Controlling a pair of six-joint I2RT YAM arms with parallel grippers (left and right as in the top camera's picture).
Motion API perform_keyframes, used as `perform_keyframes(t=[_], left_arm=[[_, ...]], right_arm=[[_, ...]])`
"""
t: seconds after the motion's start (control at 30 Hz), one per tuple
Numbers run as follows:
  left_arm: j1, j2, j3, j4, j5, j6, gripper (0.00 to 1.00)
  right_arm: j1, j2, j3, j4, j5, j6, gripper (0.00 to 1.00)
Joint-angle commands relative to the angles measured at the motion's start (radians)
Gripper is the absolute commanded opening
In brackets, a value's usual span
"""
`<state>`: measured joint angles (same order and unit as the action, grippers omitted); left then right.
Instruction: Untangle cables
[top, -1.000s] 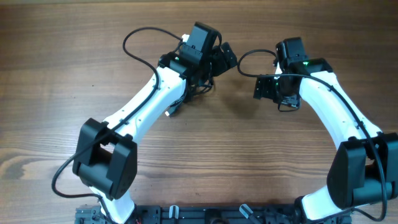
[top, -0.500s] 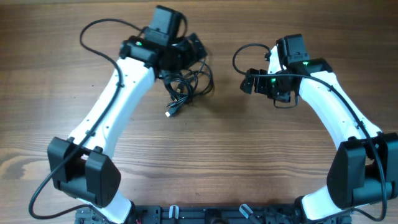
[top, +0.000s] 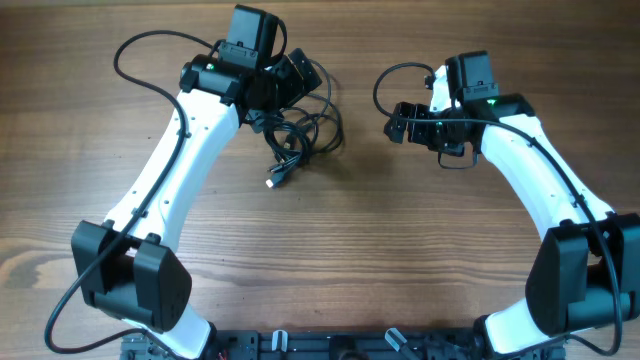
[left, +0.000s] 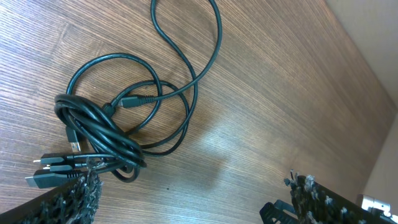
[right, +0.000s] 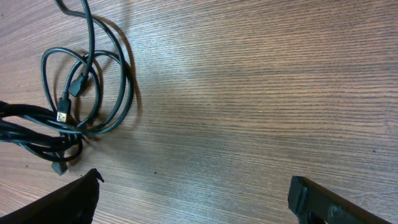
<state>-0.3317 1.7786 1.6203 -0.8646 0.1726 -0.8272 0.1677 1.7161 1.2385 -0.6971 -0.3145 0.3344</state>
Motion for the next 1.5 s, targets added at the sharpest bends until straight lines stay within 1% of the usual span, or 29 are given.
perform_keyframes(t=[0.0,1.07,1.17,1.23,1.33,1.47], left_arm=[[0.004,-0.008,0.011,-0.001,-0.010,0.016,1.00],[0.004,-0.008,0.011,0.000,-0.016,0.009,0.99],[0.011,-0.008,0.011,-0.015,-0.090,0.017,1.00],[0.032,-0.008,0.011,-0.028,-0.153,0.017,1.00],[0.077,-0.005,0.010,-0.095,-0.212,0.016,1.00],[0.144,-0.002,-0.002,-0.169,-0.257,0.017,1.00]], right_arm=[[0.003,-0.020,0.016,0.005,-0.019,-0.017,1.00],[0.003,-0.020,0.016,0.006,-0.016,-0.016,1.00],[0.003,-0.020,0.016,0.002,-0.026,-0.016,1.00],[0.003,-0.020,0.016,0.002,-0.075,-0.015,1.00],[0.005,-0.018,0.016,0.012,-0.163,-0.006,0.99],[0.038,-0.016,0.012,0.016,-0.216,0.017,0.66]])
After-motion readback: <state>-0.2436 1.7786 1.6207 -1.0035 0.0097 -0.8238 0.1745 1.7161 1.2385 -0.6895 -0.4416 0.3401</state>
